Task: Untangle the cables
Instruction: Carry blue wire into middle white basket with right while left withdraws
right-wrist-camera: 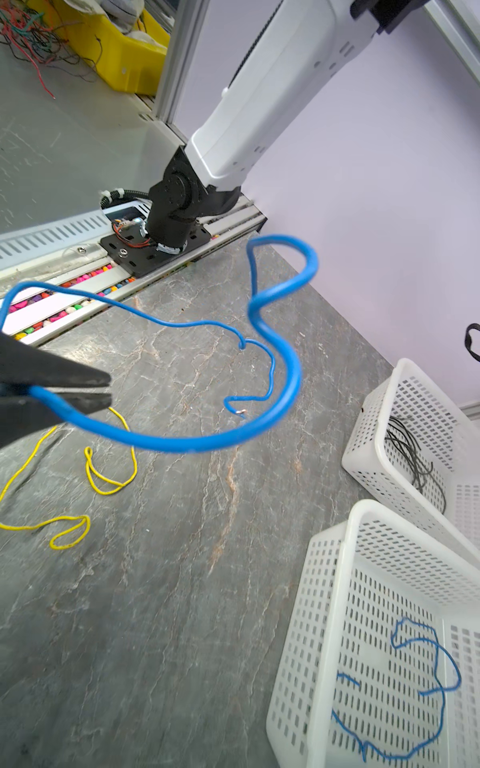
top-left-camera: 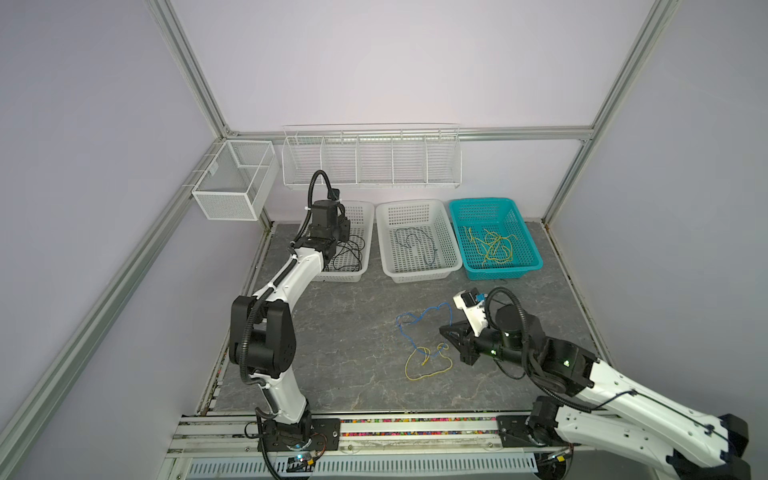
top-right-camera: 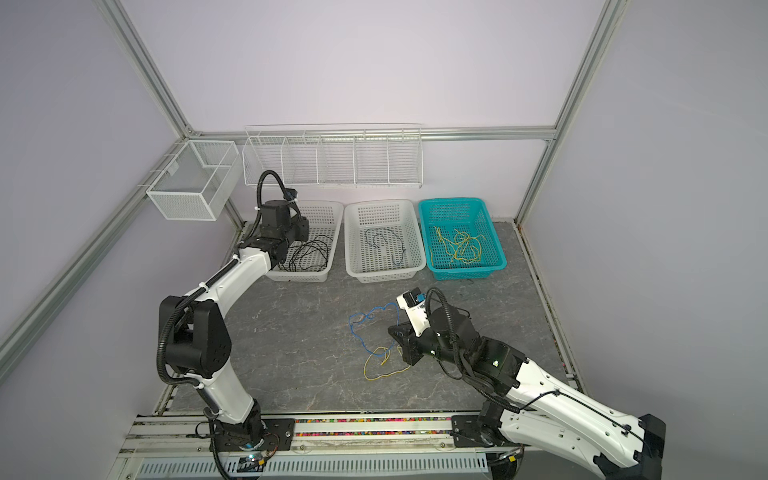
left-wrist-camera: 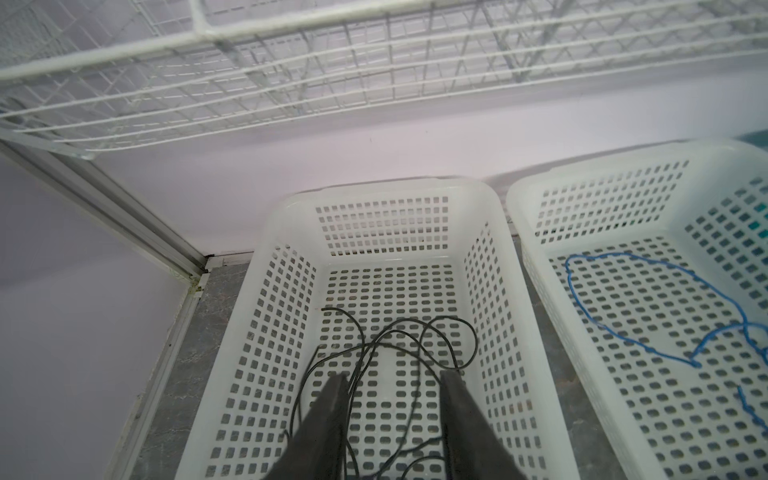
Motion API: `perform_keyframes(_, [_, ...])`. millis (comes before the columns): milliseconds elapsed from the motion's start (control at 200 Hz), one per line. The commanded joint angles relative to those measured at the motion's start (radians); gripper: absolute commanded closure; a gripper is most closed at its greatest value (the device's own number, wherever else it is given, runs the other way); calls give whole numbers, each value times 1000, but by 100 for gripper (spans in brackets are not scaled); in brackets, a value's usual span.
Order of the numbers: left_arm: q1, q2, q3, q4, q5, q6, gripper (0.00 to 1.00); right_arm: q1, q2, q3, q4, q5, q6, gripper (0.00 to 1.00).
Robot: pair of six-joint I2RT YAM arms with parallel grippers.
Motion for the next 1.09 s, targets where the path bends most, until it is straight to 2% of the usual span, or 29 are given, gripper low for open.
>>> perform_keyframes(0, [0, -34, 16, -47, 5, -21, 51, 7, -19, 30, -52, 47, 21, 93])
perform_keyframes(140, [1, -105, 26, -96, -2, -104, 40, 6, -19, 56, -76, 79, 44, 93])
perform_keyframes(275, [0, -206, 18, -169, -2, -220, 30, -1, 23, 125, -134, 176, 55, 93])
perform_keyframes(425, [0, -336, -30, -285, -3, -331, 21, -67, 117, 238, -177, 216, 51, 93])
perform_keyframes(725, [0, -693, -317, -440, 44, -469, 7, -292, 412, 493, -186, 71, 35, 93])
perform_keyframes(775, [0, -747, -364, -470, 58, -481, 0, -325, 472, 541, -186, 50, 33, 93])
perform_keyframes(920, [-1, -871, -473, -523, 89, -490, 0, -408, 656, 683, -193, 0, 41, 93])
perform_keyframes(1090, [-19, -1001, -619, -496, 38, -487, 0, -450, 888, 860, -223, -50, 36, 93])
